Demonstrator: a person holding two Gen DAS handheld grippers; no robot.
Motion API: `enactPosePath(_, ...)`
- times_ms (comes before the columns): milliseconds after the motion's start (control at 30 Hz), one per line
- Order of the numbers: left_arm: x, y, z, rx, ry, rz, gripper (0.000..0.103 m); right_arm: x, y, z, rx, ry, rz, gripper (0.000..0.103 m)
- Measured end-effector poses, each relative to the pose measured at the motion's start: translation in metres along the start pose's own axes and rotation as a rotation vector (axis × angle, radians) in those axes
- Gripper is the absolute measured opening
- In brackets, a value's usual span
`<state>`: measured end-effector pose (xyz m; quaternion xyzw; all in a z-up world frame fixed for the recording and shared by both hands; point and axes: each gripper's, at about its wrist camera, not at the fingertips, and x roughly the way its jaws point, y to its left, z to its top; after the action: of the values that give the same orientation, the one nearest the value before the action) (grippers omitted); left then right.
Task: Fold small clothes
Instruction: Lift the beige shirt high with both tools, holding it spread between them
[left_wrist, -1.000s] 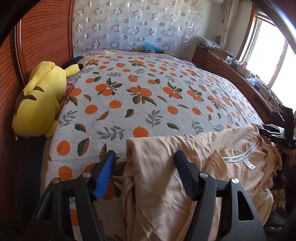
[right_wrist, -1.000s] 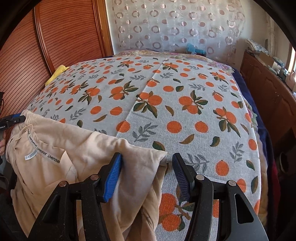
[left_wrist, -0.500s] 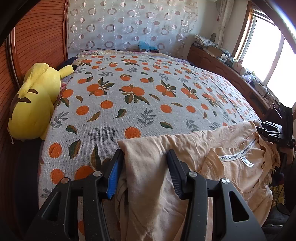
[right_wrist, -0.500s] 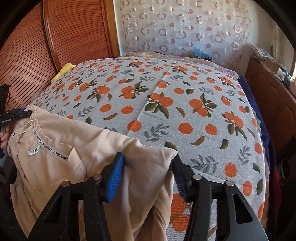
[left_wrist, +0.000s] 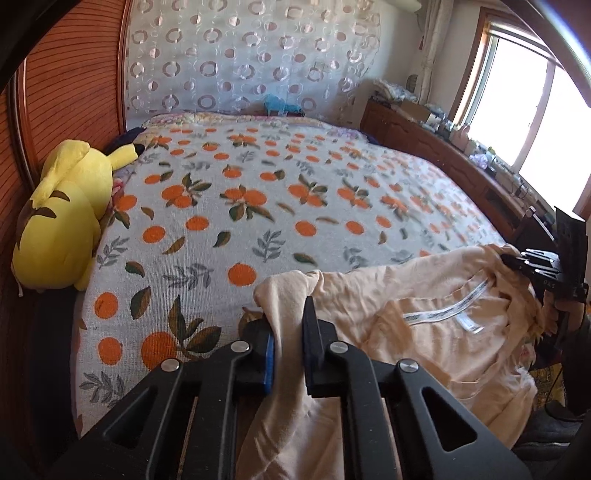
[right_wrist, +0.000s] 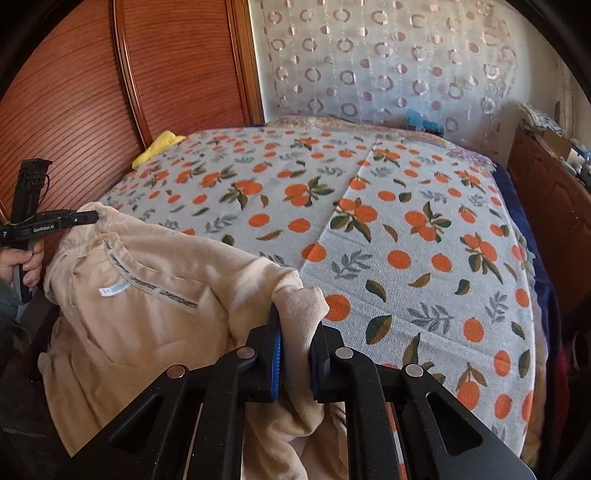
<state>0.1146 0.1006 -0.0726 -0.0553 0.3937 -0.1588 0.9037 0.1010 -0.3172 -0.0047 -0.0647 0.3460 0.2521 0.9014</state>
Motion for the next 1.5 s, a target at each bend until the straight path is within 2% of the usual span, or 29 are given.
enactPosePath(200,-0.053,-0.027,0.011,0.039,-0.121,-0.047,0.012,-0.048,0.01,0.011,-0.047,-0.099,-0.011,0.011)
enactPosePath(333,-0.087,-0.041,0.017,0.071,-0.197,-0.122,0.011,-0.093,0.014,0.018,-0.071,-0.179,-0.015,0.01)
enactPosePath(467,-0.121,-0.056,0.027,0.105,-0.266,-0.145,0.011,-0.138,0.02,0.02,-0.101,-0.262,-0.034,0.01)
enactPosePath(600,-0.154,-0.069,0.039,0.133,-0.345,-0.149,0.011,-0.183,0.025,0.026,-0.126,-0.348,-0.047,0.01)
enactPosePath(967,-0.243,-0.096,0.097,0.249,-0.574,-0.079,0.011,-0.287,0.038,0.048,-0.214,-0.532,-0.118,0.01)
enactPosePath(1233,-0.282,-0.11,0.129,0.313,-0.688,-0.024,0.011,-0.309,0.05,0.055,-0.263,-0.615,-0.193,0.01)
enactPosePath(1400,-0.287,-0.112,0.144,0.335,-0.72,0.015,0.011,-0.29,0.063,0.046,-0.294,-0.638,-0.212,0.01)
enactPosePath(1500,-0.276,-0.103,0.16,0.307,-0.723,0.067,0.011,-0.27,0.054,0.051,-0.304,-0.63,-0.243,0.01)
